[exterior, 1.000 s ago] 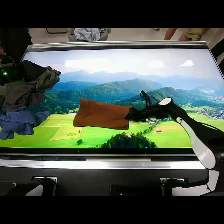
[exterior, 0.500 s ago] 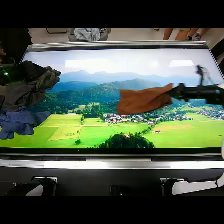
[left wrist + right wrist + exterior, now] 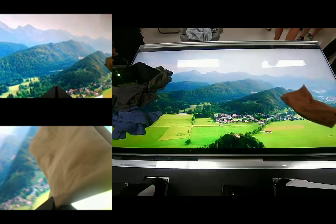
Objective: Fold the shirts.
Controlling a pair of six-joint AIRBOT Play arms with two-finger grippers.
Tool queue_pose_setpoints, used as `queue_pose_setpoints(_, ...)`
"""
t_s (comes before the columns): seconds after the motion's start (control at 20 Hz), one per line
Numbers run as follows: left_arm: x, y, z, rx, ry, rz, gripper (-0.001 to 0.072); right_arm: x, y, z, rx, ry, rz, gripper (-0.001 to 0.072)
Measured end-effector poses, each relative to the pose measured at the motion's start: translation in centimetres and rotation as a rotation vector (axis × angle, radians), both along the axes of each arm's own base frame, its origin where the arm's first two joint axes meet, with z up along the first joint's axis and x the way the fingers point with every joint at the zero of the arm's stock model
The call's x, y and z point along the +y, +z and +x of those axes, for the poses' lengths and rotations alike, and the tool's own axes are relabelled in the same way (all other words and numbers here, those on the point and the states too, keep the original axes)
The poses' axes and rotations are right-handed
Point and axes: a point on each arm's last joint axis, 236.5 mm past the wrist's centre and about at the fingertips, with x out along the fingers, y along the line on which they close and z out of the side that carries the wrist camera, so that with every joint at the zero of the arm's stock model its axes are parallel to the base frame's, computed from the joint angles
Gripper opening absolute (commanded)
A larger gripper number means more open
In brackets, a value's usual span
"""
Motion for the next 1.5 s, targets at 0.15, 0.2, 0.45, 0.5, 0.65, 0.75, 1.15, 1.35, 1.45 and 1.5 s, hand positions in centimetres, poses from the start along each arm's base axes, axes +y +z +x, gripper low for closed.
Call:
queue_pose_setpoints(0.15,0.0,0.0,0.0,0.002,-0.001,0.000,0.0026,-2.2,-2.1,-6.2,0.189,-0.063,-0.051,0.0042)
queue_pose_setpoints(0.2,0.0,0.0,0.0,0.002,-0.001,0.000,0.0026,-2.2,-3.0,-8.1,0.258,-0.086,-0.058,0.0042)
queue_pose_setpoints(0.45,-0.1,-0.2,-0.2,0.011,-0.007,0.002,0.0026,1.6,-8.0,-14.2,0.464,-0.169,-0.002,0.0041)
queue_pose_setpoints(0.5,-0.1,-0.2,-0.2,0.012,-0.008,0.003,0.0026,2.3,-8.7,-14.9,0.485,-0.169,0.004,0.0041)
queue_pose_setpoints(0.65,-0.1,-0.3,-0.4,0.018,-0.012,0.004,0.0026,3.4,-10.0,-17.3,0.561,-0.154,-0.017,0.0042)
queue_pose_setpoints(0.75,-0.2,-0.4,-0.5,0.023,-0.015,0.005,0.0026,3.5,-10.4,-18.0,0.584,-0.151,-0.030,0.0042)
queue_pose_setpoints(1.15,-0.2,-0.4,-0.6,0.026,-0.019,0.006,0.0025,2.3,-8.4,-17.7,0.559,-0.117,-0.091,0.0696)
queue_pose_setpoints(1.35,0.1,1.5,0.5,-0.041,0.011,0.004,0.0022,-6.2,3.2,-10.5,0.305,-0.195,-0.486,0.0677)
queue_pose_setpoints(1.45,0.8,1.3,2.1,-0.055,0.067,0.053,0.0023,-6.3,11.0,-3.2,0.101,-0.101,-0.741,0.0677)
queue_pose_setpoints(1.5,1.2,0.3,2.9,-0.036,0.095,0.098,0.0025,-4.2,13.7,0.6,0.010,-0.023,-0.820,0.0677)
